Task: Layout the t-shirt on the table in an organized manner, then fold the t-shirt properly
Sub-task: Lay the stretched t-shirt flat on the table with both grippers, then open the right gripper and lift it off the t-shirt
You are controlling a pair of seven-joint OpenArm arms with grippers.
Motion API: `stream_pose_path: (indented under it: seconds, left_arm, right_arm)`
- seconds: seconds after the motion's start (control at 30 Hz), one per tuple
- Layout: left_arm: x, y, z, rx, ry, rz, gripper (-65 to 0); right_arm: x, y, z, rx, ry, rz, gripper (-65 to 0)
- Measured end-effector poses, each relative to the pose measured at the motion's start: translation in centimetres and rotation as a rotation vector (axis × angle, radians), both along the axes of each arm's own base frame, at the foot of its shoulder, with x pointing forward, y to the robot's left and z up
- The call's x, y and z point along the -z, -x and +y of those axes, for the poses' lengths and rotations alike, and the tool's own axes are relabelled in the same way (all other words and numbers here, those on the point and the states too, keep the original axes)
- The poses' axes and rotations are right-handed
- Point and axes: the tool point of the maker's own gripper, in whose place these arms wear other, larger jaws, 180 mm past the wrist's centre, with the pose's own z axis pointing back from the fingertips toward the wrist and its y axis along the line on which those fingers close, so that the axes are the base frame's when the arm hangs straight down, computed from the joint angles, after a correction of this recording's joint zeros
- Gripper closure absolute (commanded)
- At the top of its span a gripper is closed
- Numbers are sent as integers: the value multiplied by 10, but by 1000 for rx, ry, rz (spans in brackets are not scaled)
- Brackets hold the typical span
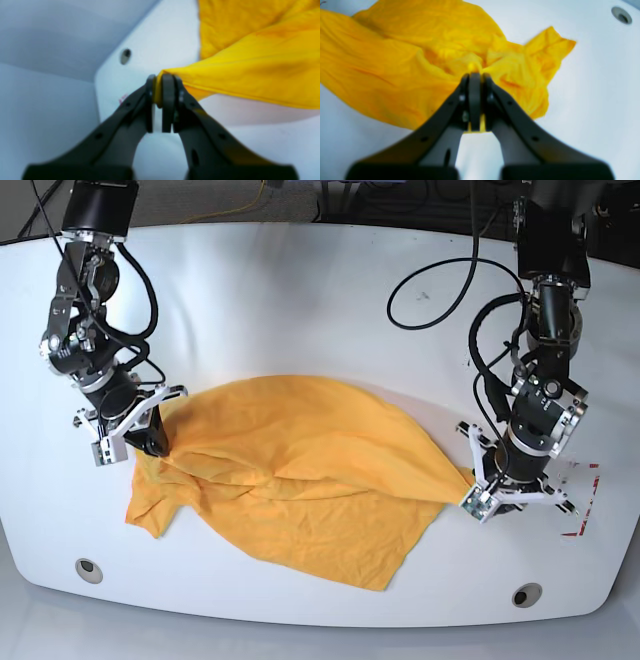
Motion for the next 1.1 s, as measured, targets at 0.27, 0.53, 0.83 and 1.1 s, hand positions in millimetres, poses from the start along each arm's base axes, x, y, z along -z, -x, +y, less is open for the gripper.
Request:
stream_pose_path:
  seconds: [0.27,0.53,0.83,1.1]
  left_arm:
    - [51,38,29,-62,-15,142,-34]
    - [95,79,37,-61,-26,280,-36]
    - [118,104,42,-72,-41,362,-128]
    - [118,105,42,-71,-40,362,-180]
  right_arm:
    - [36,38,14,-21,-11,134,0]
    - [55,57,17,-19,-17,219,0]
    - [69,69,22,-13,-36,268,-73]
    - [68,69,21,-8,-36,268,-494]
